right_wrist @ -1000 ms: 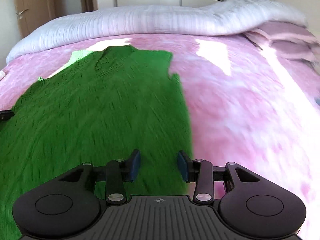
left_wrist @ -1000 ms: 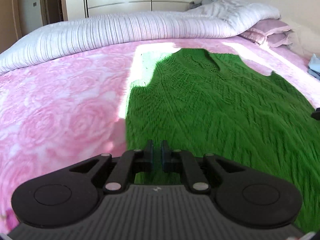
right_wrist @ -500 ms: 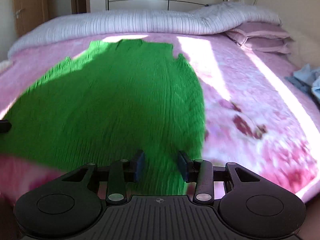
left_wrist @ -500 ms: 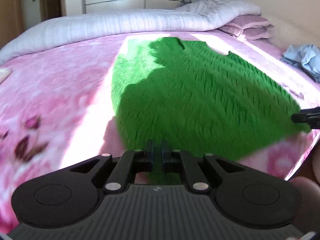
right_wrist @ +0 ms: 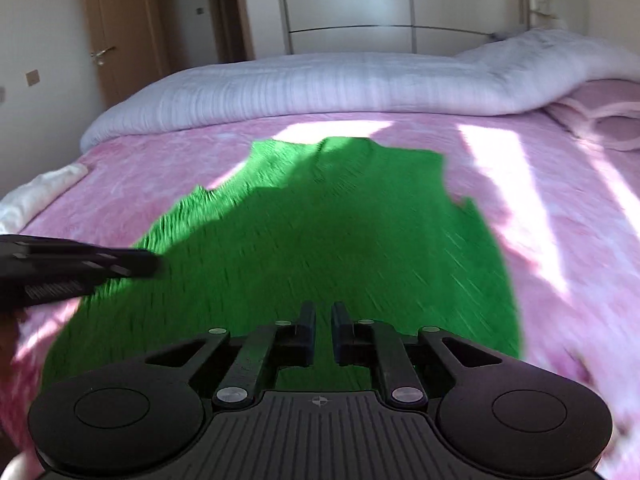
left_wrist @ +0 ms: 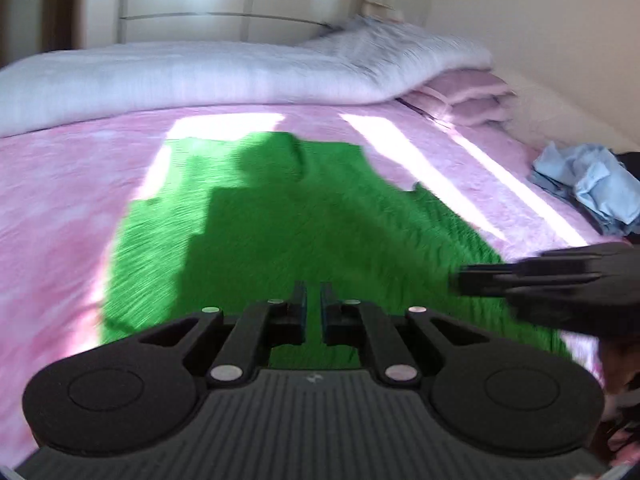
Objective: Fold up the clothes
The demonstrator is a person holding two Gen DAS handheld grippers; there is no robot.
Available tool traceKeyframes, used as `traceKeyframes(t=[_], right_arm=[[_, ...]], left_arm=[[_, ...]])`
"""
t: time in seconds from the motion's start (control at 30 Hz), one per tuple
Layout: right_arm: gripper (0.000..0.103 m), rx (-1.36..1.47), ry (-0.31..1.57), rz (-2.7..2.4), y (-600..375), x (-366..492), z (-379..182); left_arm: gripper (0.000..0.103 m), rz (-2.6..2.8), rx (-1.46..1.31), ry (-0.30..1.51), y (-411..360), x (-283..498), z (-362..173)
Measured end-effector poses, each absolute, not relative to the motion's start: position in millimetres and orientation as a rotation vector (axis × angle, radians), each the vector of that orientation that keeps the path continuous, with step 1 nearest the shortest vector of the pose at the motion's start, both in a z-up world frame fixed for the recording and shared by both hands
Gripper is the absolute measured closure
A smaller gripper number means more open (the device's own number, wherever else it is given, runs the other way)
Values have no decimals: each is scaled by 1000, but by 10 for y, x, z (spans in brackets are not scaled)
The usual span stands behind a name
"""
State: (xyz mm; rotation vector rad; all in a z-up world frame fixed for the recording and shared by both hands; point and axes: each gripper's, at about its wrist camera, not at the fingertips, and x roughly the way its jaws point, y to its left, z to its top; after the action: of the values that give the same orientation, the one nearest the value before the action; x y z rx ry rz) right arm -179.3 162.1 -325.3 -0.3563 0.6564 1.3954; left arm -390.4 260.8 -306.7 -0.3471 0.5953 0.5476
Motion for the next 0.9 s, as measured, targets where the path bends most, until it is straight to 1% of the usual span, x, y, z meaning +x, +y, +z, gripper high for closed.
traceKeyframes(t=[0.07, 0.1, 0.17, 0.27, 0.37, 0.57, 0.67, 0.8, 0.87, 0.9], right_arm=[[92, -365, 675, 1432, 1867, -1779, -3362], [92, -380, 687, 1443, 1947, -1781, -3444], [93, -409, 710, 1464, 2106, -1786, -3609], [93, -454, 739, 1495, 2318, -1797, -3842], [93, -514, 670, 1494, 2063, -1876, -3849], [93, -569, 604, 1447, 1275, -2207, -3812], [93, -577, 591, 1409, 1019, -2342, -3753], [92, -465, 617, 1410, 1093, -2313, -3498], [92, -397, 616, 1444, 1226, -2292, -3424], [92, -376, 647, 1455, 1309, -2286, -3450]], left_arm=[[99, 541, -336, 623, 2690, -3709, -3215], [101, 549, -333, 654, 2714, -3659, -3320], [103, 566, -327, 715, 2764, -3557, -3529], [103, 584, -277, 682, 2588, -3695, -3652], [103, 582, -266, 698, 2343, -3853, -3609], [103, 599, -231, 716, 1769, -4325, -3559], [103, 605, -268, 705, 1663, -4484, -3456], [102, 642, -314, 697, 1698, -4590, -3414], [102, 671, -323, 701, 1708, -4640, -3426], [102, 685, -327, 702, 1713, -4665, -3432]])
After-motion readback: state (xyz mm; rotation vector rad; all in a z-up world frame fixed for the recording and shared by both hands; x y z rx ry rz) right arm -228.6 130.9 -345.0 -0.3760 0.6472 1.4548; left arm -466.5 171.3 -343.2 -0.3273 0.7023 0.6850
